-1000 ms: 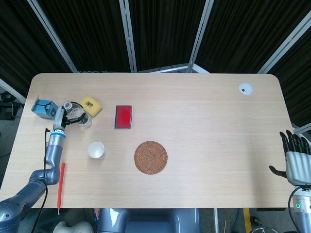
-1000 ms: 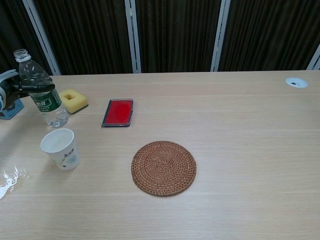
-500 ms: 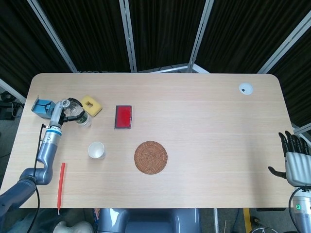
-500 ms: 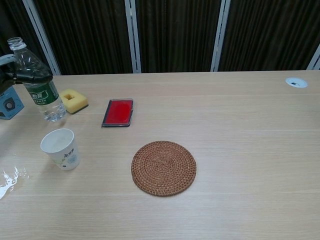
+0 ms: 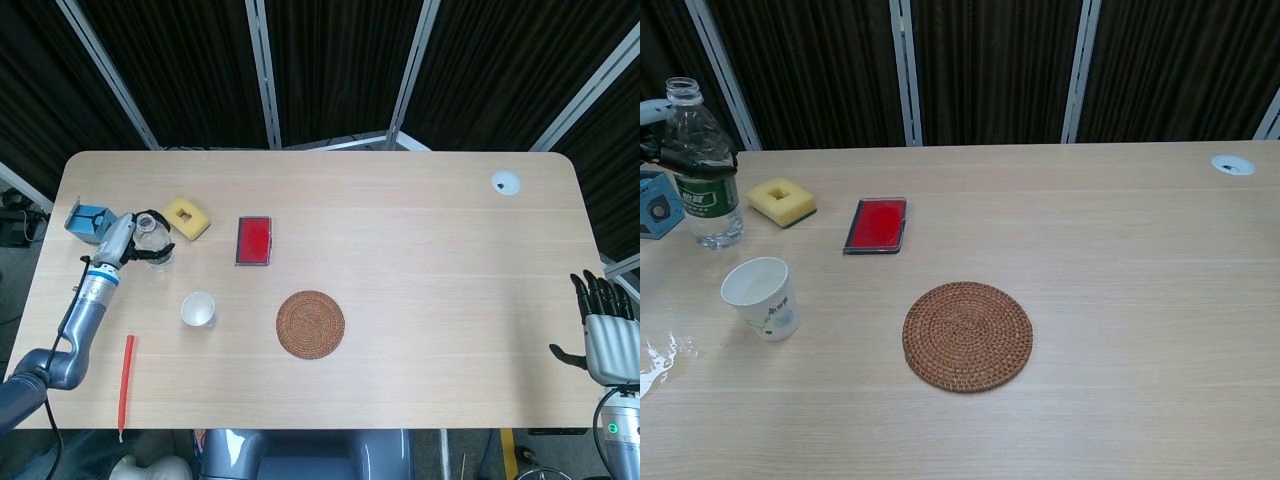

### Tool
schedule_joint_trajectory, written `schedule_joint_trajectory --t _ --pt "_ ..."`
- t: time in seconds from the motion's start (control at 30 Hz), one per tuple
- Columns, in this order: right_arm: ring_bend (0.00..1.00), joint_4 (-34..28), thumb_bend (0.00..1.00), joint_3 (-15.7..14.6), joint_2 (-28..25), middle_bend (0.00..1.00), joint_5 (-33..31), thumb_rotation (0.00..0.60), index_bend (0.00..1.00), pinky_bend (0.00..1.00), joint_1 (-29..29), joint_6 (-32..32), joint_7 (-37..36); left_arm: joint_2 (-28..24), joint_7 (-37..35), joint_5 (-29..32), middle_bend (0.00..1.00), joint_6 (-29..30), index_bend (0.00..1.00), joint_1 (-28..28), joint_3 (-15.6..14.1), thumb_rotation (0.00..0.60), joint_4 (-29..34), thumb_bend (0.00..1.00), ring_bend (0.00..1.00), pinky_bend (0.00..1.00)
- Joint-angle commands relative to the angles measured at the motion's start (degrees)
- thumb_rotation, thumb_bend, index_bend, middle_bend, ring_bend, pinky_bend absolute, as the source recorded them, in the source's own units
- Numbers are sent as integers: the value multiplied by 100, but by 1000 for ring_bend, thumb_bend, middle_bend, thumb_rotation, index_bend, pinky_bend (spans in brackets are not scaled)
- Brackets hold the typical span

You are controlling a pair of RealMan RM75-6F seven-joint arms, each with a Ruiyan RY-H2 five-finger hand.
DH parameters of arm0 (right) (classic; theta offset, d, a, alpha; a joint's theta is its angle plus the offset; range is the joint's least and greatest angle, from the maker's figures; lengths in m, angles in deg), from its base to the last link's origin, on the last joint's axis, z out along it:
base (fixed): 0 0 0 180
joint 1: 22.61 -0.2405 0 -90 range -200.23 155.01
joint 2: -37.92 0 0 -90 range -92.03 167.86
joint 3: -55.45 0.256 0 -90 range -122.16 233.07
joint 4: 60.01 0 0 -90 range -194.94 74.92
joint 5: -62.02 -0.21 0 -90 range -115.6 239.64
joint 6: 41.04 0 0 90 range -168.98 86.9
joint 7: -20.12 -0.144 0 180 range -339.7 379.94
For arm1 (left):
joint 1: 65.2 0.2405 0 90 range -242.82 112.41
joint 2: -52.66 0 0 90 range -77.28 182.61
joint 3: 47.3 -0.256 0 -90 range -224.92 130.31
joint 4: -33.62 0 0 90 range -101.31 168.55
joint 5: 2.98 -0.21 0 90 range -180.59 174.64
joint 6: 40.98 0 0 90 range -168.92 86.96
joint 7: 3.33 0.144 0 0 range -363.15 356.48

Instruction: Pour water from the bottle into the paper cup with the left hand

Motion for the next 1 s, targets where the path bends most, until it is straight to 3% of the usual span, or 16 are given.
schedule_joint_trajectory --t 0.03,0.37,0.6,1.0 --pt "0 -15 0 -5 -8 0 14 600 0 0 4 -11 -5 -468 618 -280 544 220 682 54 -247 600 459 760 386 427" --pt "0 -73 0 -28 -36 0 62 600 0 0 3 -16 -9 -1135 2209 -564 546 283 688 155 -718 600 1241 761 390 430" --pt "0 -102 0 -21 -69 0 71 600 0 0 19 -52 -38 -1128 3190 -577 547 210 690 169 -948 600 1386 761 390 431" --pt "0 -55 0 -15 -83 0 30 600 0 0 46 -68 -73 -1118 4853 -499 547 40 693 12 -1080 600 1527 761 391 431"
